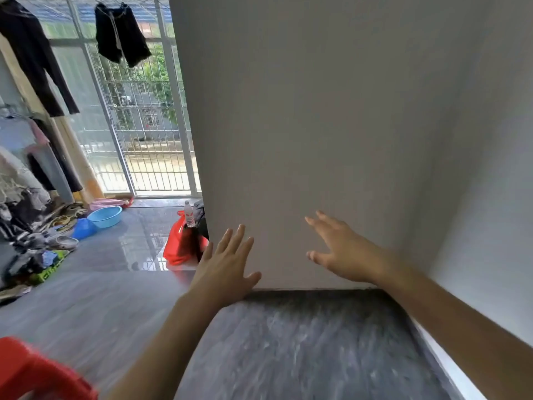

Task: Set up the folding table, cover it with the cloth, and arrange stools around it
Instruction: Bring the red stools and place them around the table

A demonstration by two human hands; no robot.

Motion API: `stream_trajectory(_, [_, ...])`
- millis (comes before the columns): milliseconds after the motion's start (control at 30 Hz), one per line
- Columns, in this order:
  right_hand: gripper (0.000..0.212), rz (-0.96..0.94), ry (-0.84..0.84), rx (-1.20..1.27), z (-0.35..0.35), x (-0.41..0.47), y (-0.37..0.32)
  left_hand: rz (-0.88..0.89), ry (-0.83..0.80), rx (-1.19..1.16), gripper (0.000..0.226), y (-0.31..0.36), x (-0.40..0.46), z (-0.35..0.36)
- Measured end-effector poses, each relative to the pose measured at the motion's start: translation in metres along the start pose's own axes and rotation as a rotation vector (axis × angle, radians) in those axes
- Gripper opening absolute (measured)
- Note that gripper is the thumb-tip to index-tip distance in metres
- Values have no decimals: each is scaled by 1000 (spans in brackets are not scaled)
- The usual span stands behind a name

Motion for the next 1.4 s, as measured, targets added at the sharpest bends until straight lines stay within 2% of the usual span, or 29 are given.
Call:
stream_trajectory(267, [78,-150,-51,9,-8,79,5,-107,-7,28,78,-21,70,4])
stream_trajectory(500, [77,-249,-16,-45,-29,157,-16,-179,34,60,79,-66,125,-2])
stream_trajectory(633, [77,-284,-7,-83,-35,216,-36,-201,49,55,79,-105,168,-9])
stream_trajectory(800, [67,-369,117,-5,-59,295,-69,-232,127,70,77,-170,222,-36])
stream_trajectory(933, [64,-407,150,14,-66,357,-91,-247,188,55,77,-216,260,-54])
stream_trajectory(1067, [60,-437,172,43,-52,408,-112,-299,184,40,77,-258,289,-39])
stream_trajectory(1400, [60,-605,-6,89,38,518,-223,-535,45,3,78,-384,269,12])
Point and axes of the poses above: each hand's wrist, its own x-axis towards the middle knuckle, its own z-axis out of the palm, y = z × x, the point moved 8 cm from there along x, towards the middle knuckle, and after that the axes turned 8 degrees about z, right-handed, at the moved point
